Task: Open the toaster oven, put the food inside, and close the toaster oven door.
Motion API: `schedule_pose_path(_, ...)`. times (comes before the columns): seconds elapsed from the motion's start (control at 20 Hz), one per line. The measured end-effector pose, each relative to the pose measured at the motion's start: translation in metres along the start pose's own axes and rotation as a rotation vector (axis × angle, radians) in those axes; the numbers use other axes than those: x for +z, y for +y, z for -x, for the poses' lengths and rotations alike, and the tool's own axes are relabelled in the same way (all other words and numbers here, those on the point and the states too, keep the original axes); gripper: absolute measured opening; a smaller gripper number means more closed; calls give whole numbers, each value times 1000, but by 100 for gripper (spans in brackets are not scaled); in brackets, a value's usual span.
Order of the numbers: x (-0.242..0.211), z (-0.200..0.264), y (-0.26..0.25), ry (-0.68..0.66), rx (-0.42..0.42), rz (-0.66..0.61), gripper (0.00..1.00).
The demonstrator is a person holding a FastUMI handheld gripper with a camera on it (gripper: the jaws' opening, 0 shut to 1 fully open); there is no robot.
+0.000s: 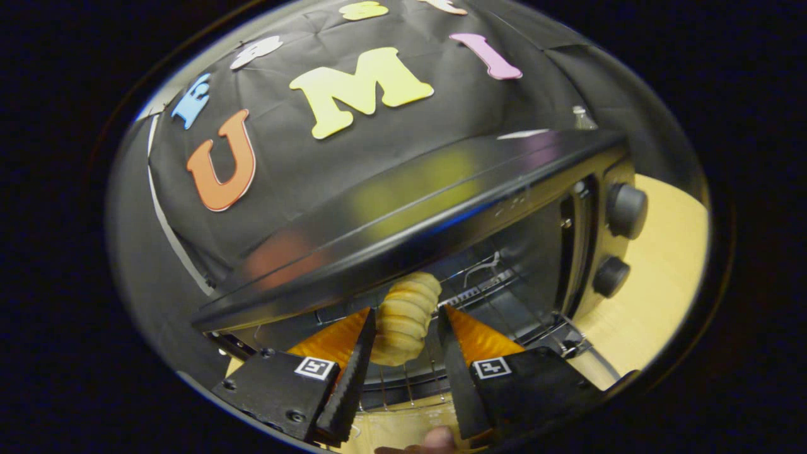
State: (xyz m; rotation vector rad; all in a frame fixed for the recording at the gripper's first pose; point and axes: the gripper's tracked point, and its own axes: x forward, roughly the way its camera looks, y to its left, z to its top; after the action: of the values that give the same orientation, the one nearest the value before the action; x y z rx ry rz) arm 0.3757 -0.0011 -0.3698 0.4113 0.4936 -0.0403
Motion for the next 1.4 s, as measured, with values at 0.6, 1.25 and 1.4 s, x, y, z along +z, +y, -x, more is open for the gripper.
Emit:
schedule_pose_path(0.6, -22, 107, 14, 66, 74, 111, 100)
schedule_pose_path(1.25, -58, 199, -33, 168, 83, 317, 100)
schedule_pose_path(1.4, -90, 191, -50, 253, 57, 362, 100)
